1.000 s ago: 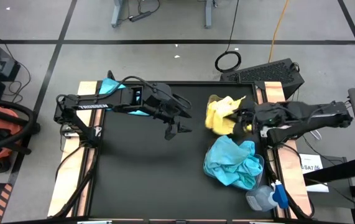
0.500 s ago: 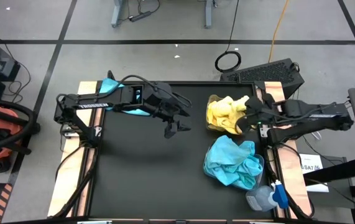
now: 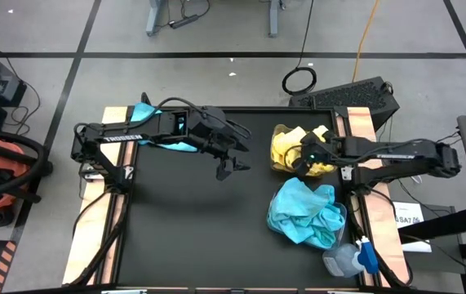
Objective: Sort microfiber towel by color & place in baskets
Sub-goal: Put the yellow microfiber cloth into the top transparent bin
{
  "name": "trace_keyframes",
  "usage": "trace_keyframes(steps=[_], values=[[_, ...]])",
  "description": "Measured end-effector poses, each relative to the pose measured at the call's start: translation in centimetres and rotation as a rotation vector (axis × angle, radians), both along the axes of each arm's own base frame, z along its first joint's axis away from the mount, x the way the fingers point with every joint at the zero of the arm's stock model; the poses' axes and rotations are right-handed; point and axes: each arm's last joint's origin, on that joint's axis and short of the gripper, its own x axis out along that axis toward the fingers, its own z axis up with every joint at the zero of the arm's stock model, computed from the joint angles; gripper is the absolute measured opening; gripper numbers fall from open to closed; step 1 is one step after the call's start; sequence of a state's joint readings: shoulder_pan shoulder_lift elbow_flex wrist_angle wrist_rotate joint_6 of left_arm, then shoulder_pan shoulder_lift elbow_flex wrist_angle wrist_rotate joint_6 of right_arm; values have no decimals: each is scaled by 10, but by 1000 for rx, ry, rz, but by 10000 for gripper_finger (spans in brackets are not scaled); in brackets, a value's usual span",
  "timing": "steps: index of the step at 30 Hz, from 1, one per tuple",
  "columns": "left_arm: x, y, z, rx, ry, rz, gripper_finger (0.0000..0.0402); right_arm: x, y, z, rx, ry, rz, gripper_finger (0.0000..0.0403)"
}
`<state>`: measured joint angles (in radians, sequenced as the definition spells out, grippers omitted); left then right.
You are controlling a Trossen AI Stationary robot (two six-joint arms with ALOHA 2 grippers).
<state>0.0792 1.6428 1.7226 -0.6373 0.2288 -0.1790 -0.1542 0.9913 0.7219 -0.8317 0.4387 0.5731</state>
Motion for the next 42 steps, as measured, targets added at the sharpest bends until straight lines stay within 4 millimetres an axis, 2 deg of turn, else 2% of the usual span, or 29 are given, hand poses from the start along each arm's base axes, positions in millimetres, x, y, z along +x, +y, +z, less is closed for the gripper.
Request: trace_keyframes(steps=[9, 18, 23, 27, 31, 42], values=[[0, 0, 0, -21, 4, 11, 313, 19, -20, -40, 167, 24, 5, 3], [0, 0, 0, -21, 4, 12, 312, 31, -33, -60, 283, 56, 25, 4], [0, 0, 0, -21, 4, 11, 312, 33, -35, -65, 344, 60, 50, 6], [0, 0, 0, -17, 4, 9, 312, 31, -33, -60, 353, 32, 61, 23], [0, 0, 0, -13, 3, 7, 312, 28, -31, -45, 356, -5, 79, 60], [-1, 8, 0, 9, -1, 17, 312, 19, -27, 16, 313, -150, 125, 196]])
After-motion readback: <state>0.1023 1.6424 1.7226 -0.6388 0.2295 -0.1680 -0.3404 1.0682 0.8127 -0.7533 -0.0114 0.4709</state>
